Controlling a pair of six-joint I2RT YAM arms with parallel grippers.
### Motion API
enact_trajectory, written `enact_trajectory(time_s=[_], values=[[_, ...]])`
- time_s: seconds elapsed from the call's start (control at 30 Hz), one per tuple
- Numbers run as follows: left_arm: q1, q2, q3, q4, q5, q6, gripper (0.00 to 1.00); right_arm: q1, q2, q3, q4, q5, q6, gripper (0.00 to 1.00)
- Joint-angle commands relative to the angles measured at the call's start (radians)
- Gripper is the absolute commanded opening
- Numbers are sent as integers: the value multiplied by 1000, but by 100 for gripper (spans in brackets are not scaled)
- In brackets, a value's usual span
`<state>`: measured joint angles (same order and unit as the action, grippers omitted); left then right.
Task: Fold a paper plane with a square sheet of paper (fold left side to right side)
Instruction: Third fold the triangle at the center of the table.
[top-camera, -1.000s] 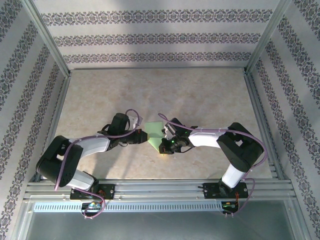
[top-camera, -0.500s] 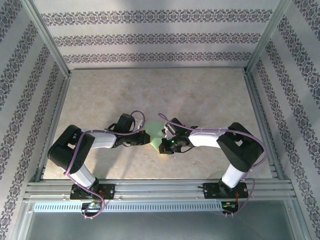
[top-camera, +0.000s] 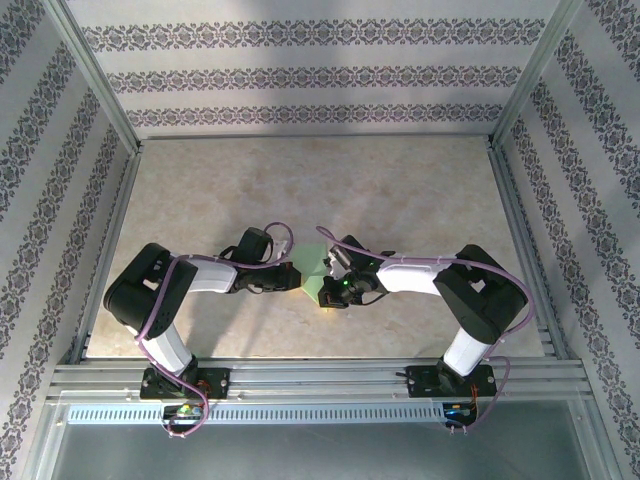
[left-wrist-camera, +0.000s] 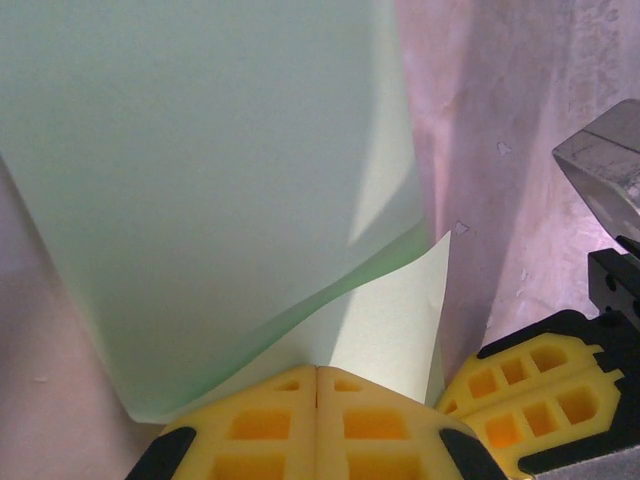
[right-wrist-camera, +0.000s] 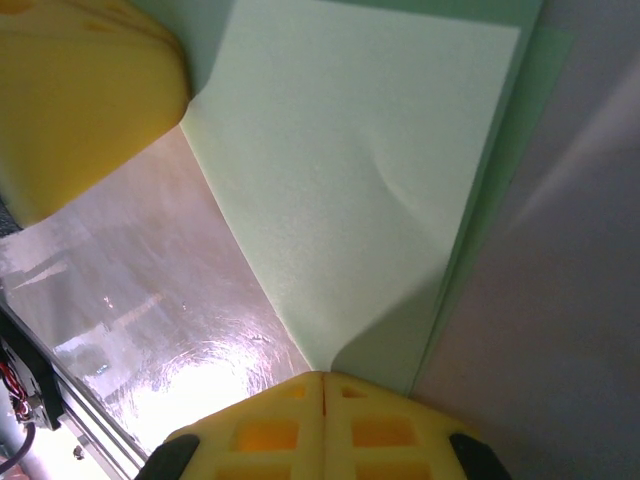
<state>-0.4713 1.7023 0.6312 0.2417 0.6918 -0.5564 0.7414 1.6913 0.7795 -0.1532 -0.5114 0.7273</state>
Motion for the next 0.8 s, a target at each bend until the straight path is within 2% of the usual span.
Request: enact_trajectory(time_s=[0.0,0.23,0.53,0.77], values=[[-9,39,15,-59,-76,47,1,-12,-25,11,-105,52,8,0],[-9,32,11,-85,-92,53,0,-5,-93,62,-77,19,45,0],[-11,33,12,-100,-96,60,0,36,11,102,68,30,118,0],[-12,28,12,-106,-99,63,0,53,66,107,114,50,146,0]])
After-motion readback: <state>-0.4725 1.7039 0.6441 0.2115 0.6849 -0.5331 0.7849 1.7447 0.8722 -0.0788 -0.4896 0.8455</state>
